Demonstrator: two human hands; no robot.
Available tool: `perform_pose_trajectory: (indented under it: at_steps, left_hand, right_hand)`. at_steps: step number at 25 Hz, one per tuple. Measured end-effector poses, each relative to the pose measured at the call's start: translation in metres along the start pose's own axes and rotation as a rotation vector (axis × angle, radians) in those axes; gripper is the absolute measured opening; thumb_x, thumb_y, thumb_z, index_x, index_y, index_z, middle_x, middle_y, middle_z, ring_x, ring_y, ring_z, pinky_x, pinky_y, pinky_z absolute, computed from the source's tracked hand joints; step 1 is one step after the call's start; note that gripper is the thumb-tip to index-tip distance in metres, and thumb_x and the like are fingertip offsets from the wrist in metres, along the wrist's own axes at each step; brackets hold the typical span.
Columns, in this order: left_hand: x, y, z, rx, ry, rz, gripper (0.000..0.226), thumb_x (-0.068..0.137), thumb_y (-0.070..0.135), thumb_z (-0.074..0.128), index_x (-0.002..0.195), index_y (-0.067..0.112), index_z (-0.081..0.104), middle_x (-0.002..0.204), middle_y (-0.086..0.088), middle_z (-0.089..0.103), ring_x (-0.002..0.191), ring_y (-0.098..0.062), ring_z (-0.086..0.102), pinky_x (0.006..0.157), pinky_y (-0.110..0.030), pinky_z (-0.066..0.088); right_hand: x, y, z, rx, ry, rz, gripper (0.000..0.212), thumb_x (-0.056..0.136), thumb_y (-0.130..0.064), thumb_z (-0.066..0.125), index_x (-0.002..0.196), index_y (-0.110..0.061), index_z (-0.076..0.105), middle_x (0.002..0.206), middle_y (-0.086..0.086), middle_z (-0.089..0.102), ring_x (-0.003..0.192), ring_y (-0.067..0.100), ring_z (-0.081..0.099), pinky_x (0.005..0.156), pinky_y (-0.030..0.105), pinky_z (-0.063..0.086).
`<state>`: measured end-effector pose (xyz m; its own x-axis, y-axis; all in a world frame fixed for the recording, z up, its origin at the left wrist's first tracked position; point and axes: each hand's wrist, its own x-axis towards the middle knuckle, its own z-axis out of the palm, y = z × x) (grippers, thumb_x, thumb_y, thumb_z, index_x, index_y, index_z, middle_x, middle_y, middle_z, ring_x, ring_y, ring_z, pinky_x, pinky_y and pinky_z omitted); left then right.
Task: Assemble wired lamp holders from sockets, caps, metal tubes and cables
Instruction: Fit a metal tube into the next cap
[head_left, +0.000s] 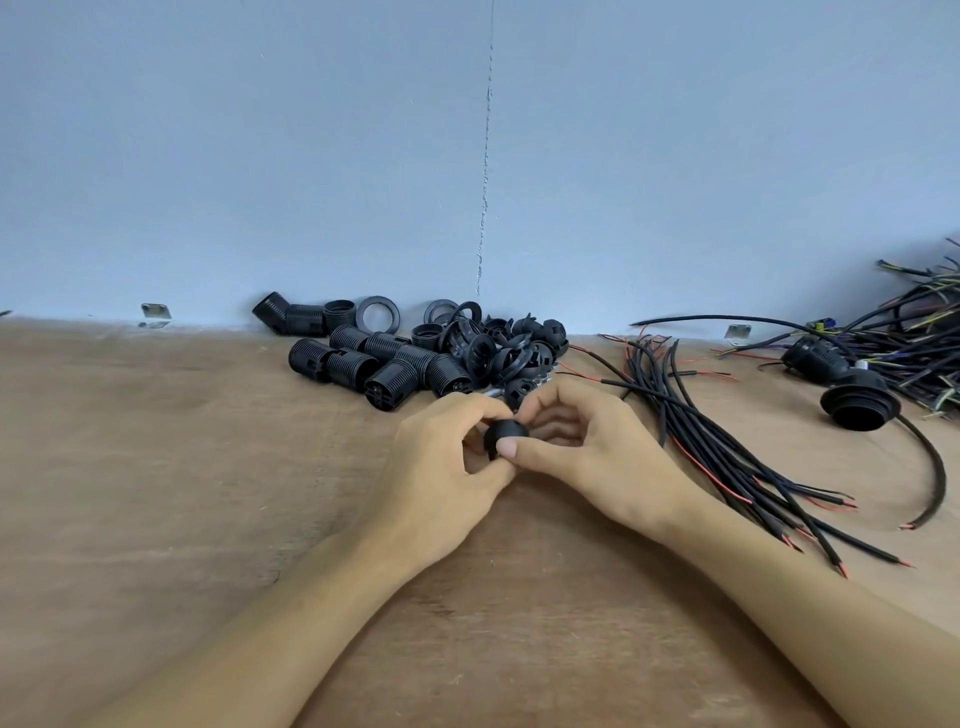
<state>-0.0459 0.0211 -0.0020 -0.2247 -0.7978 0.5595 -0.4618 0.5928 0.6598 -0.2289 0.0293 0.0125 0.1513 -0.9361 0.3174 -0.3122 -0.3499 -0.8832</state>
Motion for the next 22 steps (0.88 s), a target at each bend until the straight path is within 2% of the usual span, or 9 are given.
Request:
perform_pose_trajectory:
  at_steps: [2,4,7,9,10,12,16,19,22]
  left_hand:
    - [-0.001,0.000,0.000,-0.023,-0.001,-0.023,0.026,0.077,0.012,0.085,0.095,0.027,0.073,0.082,0.020,0.065,0.074,-0.004,0.062,0.064,-0.010,0.044]
    - [0.000,0.001,0.000,-0.066,-0.004,-0.070,0.030,0.078,0.012,0.086,0.101,0.027,0.073,0.085,0.018,0.069,0.071,-0.008,0.063,0.064,-0.012,0.047]
    - [0.002,0.000,0.001,-0.088,0.041,-0.136,0.026,0.082,0.008,0.080,0.099,0.027,0.075,0.089,0.010,0.073,0.071,-0.012,0.065,0.068,-0.023,0.054]
    - [0.004,-0.003,-0.001,-0.108,0.069,-0.211,0.024,0.084,0.008,0.075,0.093,0.031,0.076,0.084,0.009,0.072,0.072,-0.011,0.066,0.068,-0.024,0.053]
    - [0.006,-0.005,-0.002,-0.105,0.086,-0.240,0.025,0.085,0.008,0.074,0.092,0.032,0.076,0.083,0.011,0.072,0.072,-0.008,0.065,0.067,-0.018,0.050]
    - [0.006,-0.008,-0.003,-0.058,0.124,-0.260,0.029,0.084,0.006,0.074,0.096,0.032,0.076,0.088,0.015,0.069,0.075,-0.001,0.062,0.068,-0.008,0.044]
    - [0.005,-0.007,0.000,0.013,0.108,-0.209,0.036,0.081,0.006,0.075,0.110,0.027,0.075,0.099,0.017,0.063,0.081,0.007,0.057,0.073,-0.005,0.042]
    - [0.002,-0.006,0.002,0.058,0.060,-0.120,0.027,0.083,0.013,0.077,0.106,0.028,0.076,0.102,0.017,0.063,0.088,0.005,0.057,0.079,-0.006,0.041]
    - [0.000,-0.006,0.003,0.096,0.036,-0.074,0.027,0.082,0.009,0.077,0.101,0.028,0.075,0.100,0.016,0.061,0.094,-0.004,0.060,0.082,-0.020,0.050]
  right_hand:
    - [-0.001,-0.002,-0.002,-0.055,-0.031,-0.010,0.024,0.080,-0.038,0.082,0.091,-0.021,0.070,0.088,-0.004,0.075,0.084,0.011,0.071,0.082,0.026,0.056]
    - [0.000,0.001,-0.007,-0.201,0.054,-0.030,0.027,0.087,-0.051,0.069,0.090,-0.024,0.072,0.084,-0.009,0.074,0.080,0.007,0.069,0.078,0.026,0.054]
    - [0.004,0.011,-0.024,-0.568,0.301,-0.027,0.011,0.094,-0.036,0.064,0.094,-0.027,0.072,0.086,-0.014,0.068,0.078,0.004,0.061,0.075,0.026,0.047]
    - [0.006,0.019,-0.036,-0.783,0.339,0.075,0.017,0.092,-0.024,0.067,0.107,-0.021,0.071,0.102,-0.003,0.065,0.096,0.016,0.059,0.089,0.035,0.047]
    - [0.007,0.021,-0.040,-0.820,0.325,0.115,0.022,0.091,-0.023,0.067,0.112,-0.020,0.071,0.108,0.001,0.063,0.104,0.022,0.058,0.094,0.037,0.046]
    - [0.007,0.021,-0.043,-0.805,0.273,0.113,0.026,0.091,-0.027,0.068,0.117,-0.023,0.071,0.112,0.001,0.064,0.110,0.025,0.056,0.099,0.040,0.044]
    - [0.006,0.016,-0.028,-0.828,0.134,0.046,0.031,0.094,-0.032,0.066,0.125,-0.031,0.069,0.121,-0.005,0.063,0.119,0.023,0.052,0.104,0.044,0.041]
    - [0.011,0.018,-0.024,-0.791,0.160,0.056,0.025,0.094,-0.025,0.067,0.118,-0.023,0.072,0.107,-0.001,0.067,0.104,0.022,0.058,0.097,0.042,0.047]
    - [0.012,0.020,-0.026,-0.763,0.222,0.090,0.014,0.093,-0.020,0.068,0.104,-0.017,0.074,0.094,-0.001,0.066,0.089,0.018,0.059,0.089,0.039,0.051]
